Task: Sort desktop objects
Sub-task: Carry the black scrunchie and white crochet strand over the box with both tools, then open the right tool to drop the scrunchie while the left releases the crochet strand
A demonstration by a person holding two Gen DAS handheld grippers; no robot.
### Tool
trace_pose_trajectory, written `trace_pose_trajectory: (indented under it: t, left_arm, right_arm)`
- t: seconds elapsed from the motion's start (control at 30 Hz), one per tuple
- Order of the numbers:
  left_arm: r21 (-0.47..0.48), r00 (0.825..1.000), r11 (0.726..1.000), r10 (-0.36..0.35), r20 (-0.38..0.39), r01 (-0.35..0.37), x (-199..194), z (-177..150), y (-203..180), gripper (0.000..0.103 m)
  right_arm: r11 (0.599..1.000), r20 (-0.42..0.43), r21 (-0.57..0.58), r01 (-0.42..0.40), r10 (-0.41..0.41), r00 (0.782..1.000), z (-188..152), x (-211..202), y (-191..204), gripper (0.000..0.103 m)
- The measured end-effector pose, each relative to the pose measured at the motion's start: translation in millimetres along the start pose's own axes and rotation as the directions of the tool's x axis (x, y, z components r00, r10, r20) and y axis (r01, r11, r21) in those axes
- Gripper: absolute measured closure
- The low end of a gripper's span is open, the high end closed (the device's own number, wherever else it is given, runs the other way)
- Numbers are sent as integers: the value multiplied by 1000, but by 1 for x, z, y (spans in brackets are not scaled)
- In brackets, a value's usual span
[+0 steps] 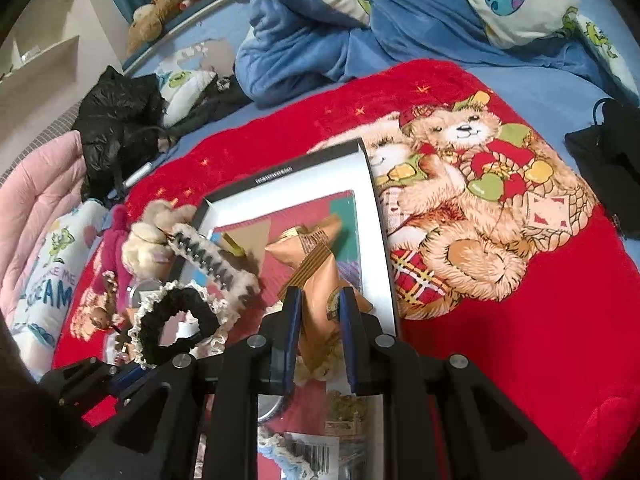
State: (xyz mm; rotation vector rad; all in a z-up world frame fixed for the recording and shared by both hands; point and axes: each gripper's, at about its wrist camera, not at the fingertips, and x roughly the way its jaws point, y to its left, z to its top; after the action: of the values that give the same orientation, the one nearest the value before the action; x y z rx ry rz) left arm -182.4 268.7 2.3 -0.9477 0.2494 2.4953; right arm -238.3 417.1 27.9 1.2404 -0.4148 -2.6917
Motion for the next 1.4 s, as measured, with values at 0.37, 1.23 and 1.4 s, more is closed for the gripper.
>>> trace_pose_trajectory:
  t: [0.37, 1.23, 1.4]
  left_arm:
    - [-3, 1000, 1000, 9, -19, -9, 6, 0, -3, 95]
    - [-42, 999, 999, -29, 28, 30, -17, 9, -7, 0]
    - [-45, 999, 999, -4, 36, 5, -20, 10, -5, 0]
  right_arm:
    - [998, -6, -39, 44, -44, 999, -2, 2, 6, 84]
    - [1000, -3, 19, -13, 13, 1000, 6, -6, 19, 0]
    - [999, 19, 41, -2, 1, 1000, 8, -12, 14, 0]
